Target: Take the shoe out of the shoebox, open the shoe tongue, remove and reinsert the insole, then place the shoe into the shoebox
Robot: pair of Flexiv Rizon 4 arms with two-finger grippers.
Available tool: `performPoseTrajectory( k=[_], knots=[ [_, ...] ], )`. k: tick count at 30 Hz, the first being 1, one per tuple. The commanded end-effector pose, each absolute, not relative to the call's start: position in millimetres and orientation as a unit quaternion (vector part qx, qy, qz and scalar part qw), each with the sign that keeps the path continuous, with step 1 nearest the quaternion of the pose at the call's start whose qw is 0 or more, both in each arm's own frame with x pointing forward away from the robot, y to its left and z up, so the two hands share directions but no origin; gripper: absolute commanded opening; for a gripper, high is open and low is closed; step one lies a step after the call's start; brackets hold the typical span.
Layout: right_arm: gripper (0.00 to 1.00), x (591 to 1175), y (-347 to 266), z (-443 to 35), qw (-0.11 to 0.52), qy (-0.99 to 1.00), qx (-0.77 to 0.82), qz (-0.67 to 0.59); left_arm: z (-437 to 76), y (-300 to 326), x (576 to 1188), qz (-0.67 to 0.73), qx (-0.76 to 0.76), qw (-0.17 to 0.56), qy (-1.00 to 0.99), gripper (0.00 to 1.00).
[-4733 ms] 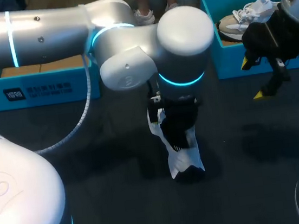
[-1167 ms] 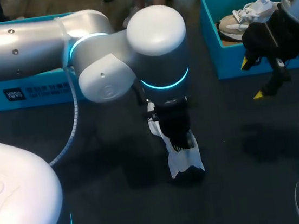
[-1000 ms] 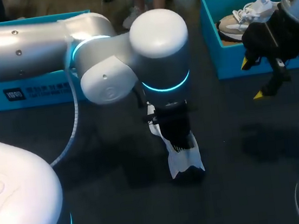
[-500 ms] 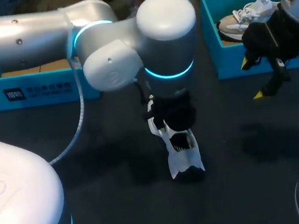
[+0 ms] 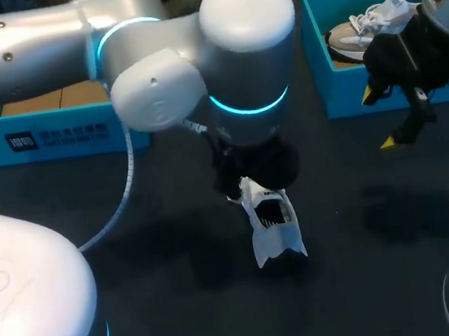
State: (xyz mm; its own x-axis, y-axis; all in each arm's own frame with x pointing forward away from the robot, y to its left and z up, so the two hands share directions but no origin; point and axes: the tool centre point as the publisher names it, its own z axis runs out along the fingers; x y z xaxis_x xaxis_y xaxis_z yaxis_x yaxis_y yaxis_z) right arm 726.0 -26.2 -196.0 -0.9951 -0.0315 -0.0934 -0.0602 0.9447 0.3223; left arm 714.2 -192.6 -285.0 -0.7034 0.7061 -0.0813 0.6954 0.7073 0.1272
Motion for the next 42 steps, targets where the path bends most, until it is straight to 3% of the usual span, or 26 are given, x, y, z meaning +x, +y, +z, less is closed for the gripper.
performPoseTrajectory(
  k=[1, 18, 23, 26, 42],
  knots=[
    [1.00, 726, -26, -197, 0.043, 0.985, -0.023, 0.164, -275, -177, 698, 0.025, 0.365, 0.094, 0.926, 1.00],
    [1.00, 726, -26, -197, 0.043, 0.985, -0.023, 0.164, -275, -177, 698, 0.025, 0.365, 0.094, 0.926, 1.00],
    [1.00, 726, -26, -197, 0.043, 0.985, -0.023, 0.164, -280, -188, 685, 0.009, 0.220, 0.048, 0.974, 1.00],
    [1.00, 726, -26, -197, 0.043, 0.985, -0.023, 0.164, -280, -192, 681, -0.001, 0.142, 0.056, 0.988, 1.00],
    [1.00, 726, -26, -197, 0.043, 0.985, -0.023, 0.164, -317, -220, 651, -0.077, 0.005, 0.048, 0.996, 1.00]
  ],
)
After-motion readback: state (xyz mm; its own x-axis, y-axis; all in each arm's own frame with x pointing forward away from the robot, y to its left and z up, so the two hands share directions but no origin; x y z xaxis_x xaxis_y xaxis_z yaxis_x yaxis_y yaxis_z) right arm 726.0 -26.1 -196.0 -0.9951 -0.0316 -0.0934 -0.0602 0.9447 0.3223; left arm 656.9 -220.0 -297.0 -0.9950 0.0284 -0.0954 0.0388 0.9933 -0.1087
